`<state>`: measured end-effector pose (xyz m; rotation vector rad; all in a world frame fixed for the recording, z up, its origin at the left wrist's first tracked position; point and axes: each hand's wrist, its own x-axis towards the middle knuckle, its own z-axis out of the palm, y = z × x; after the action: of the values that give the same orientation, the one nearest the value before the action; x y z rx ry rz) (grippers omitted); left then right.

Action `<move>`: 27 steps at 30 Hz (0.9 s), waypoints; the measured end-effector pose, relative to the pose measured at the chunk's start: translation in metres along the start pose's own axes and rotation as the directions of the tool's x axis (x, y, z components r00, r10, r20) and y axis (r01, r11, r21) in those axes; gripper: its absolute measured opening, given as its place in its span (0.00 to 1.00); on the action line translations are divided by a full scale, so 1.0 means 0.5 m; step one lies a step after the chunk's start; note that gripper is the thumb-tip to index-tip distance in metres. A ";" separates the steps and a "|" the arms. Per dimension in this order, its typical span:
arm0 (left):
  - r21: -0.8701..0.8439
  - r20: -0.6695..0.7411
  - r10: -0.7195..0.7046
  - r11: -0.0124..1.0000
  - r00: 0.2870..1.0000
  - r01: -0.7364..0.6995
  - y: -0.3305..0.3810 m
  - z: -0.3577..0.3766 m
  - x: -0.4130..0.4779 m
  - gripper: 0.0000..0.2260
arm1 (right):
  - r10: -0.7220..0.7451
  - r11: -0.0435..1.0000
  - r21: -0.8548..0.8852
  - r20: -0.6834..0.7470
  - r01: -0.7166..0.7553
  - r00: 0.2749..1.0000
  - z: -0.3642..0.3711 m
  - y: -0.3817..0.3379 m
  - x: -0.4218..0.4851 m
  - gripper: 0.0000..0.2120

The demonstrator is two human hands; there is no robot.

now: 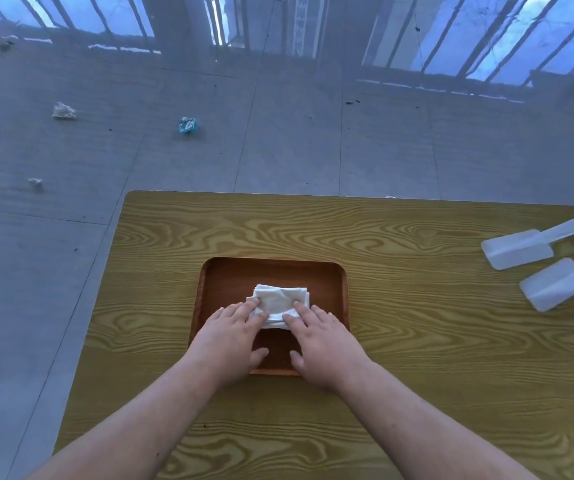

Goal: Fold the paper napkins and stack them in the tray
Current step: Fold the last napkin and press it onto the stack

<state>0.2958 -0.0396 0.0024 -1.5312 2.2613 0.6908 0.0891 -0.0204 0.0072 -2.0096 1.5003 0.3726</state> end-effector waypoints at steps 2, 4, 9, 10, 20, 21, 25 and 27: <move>0.031 -0.031 0.009 0.999 0.999 -0.008 0.001 -0.004 0.006 0.33 | -0.011 1.000 -0.014 -0.033 0.011 0.999 0.002 -0.001 0.000 0.33; 0.075 -0.101 0.024 0.997 0.995 -0.016 0.004 -0.016 0.016 0.35 | -0.043 0.999 -0.035 -0.123 0.039 0.992 -0.003 -0.004 0.004 0.33; 0.107 -0.140 0.031 0.994 0.990 -0.016 0.015 -0.049 0.071 0.51 | -0.052 0.996 -0.076 -0.219 0.036 0.974 -0.042 -0.004 0.048 0.47; 0.116 -0.111 0.030 0.993 0.993 -0.017 0.014 -0.053 0.085 0.53 | -0.037 0.994 -0.103 -0.173 0.020 0.984 -0.048 -0.003 0.061 0.50; 0.154 -0.088 0.019 0.988 0.996 -0.005 0.015 -0.055 0.107 0.38 | -0.005 0.986 -0.165 -0.163 -0.022 0.987 -0.056 -0.009 0.097 0.33; 0.141 -0.111 0.004 0.990 0.994 0.012 0.017 -0.049 0.095 0.42 | -0.010 0.986 -0.166 -0.180 -0.020 0.984 -0.051 -0.009 0.090 0.37; 0.075 -0.244 0.054 0.996 0.968 -0.037 0.026 -0.015 0.036 0.43 | -0.116 0.986 -0.143 -0.239 0.083 0.964 -0.019 -0.003 0.043 0.41; 0.073 -0.280 0.101 0.994 0.955 -0.084 0.025 0.003 0.020 0.35 | -0.134 0.986 -0.124 -0.208 0.109 0.969 0.001 0.000 0.029 0.37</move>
<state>0.2802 -0.0428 -0.0013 -1.5905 2.5512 0.4448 0.0938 -0.0315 -0.0012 -2.2804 1.5024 0.1959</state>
